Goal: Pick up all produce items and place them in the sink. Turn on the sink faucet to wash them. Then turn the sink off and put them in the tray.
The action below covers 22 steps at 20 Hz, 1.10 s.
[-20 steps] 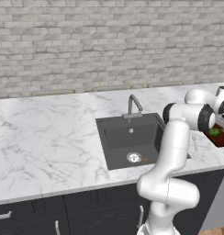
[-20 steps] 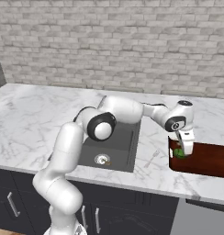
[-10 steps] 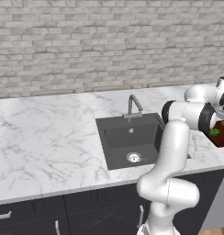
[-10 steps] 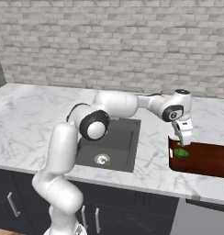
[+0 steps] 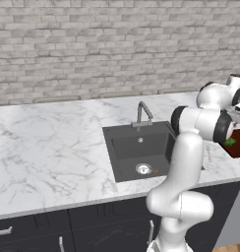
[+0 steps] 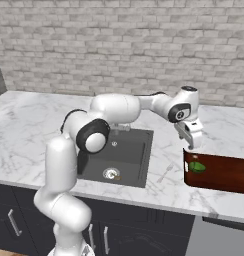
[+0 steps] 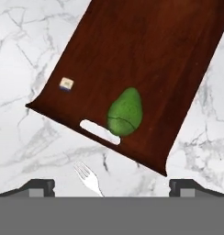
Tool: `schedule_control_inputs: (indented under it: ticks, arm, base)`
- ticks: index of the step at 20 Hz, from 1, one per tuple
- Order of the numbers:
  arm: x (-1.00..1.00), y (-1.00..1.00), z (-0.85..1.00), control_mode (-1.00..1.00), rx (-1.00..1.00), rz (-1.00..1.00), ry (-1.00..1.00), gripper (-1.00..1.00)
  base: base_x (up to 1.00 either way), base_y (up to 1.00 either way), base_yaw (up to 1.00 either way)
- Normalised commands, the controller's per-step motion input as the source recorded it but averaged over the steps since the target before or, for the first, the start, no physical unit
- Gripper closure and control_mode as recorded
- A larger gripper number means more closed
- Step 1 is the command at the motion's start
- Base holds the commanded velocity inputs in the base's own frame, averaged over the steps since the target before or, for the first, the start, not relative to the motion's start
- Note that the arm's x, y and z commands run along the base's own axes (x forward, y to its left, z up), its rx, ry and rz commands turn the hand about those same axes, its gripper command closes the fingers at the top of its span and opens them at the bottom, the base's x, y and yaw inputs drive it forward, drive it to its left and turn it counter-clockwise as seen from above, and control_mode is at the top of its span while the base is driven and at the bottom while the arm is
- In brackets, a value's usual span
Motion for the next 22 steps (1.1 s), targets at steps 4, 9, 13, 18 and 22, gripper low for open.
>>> schedule_control_inputs:
  ticks: [4,9,13,18,22]
  arm:
    - [0.00,0.52,0.12,-1.00,0.00,0.24,0.00,-1.00]
    - [0.00,0.54,0.00,-1.00,0.00,0.28,0.00,-1.00]
    - [-0.04,0.58,0.00,-1.00,0.00,0.29,0.00,-1.00]
    - [-0.25,0.58,0.00,-1.00,0.00,0.24,0.00,-1.00]
    - [-0.28,0.59,-0.04,-1.00,0.02,0.25,0.00,-1.00]
  base:
    - [0.00,0.00,0.00]
    - [0.00,0.00,0.00]
    - [0.00,0.00,0.00]
    - [0.00,0.00,0.00]
    - [0.00,0.00,0.00]
